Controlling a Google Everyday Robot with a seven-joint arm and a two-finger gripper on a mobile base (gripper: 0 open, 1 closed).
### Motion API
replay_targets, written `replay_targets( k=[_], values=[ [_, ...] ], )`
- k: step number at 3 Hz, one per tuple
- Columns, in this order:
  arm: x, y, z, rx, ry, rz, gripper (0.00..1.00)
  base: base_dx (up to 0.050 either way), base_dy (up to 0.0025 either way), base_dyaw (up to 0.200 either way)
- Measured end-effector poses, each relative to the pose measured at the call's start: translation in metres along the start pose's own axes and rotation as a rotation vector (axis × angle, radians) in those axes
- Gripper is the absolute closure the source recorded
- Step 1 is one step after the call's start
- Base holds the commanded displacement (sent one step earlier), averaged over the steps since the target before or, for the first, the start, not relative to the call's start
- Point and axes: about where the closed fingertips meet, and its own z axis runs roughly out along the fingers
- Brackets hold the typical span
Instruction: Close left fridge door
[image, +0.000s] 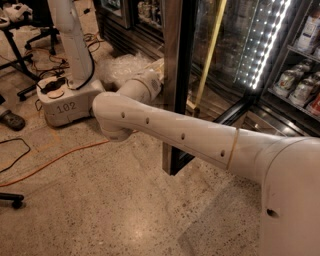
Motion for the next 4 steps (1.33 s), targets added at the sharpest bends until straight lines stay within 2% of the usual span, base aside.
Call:
replay_targets(
  k=[1, 2, 3, 4],
  values=[
    [0.0, 0.0, 0.0, 0.0, 0.0, 0.0, 1.0, 0.0, 0.00007, -0.196],
    [0.0, 0.0, 0.0, 0.0, 0.0, 0.0, 1.0, 0.0, 0.0, 0.0],
    [0.015, -0.005, 0.02, 0.094, 0.035, -0.068, 1.0, 0.0, 0.0, 0.0],
    [0.035, -0.023, 0.063, 0.242, 0.055, -0.212, 1.0, 0.0, 0.0, 0.0]
  ],
)
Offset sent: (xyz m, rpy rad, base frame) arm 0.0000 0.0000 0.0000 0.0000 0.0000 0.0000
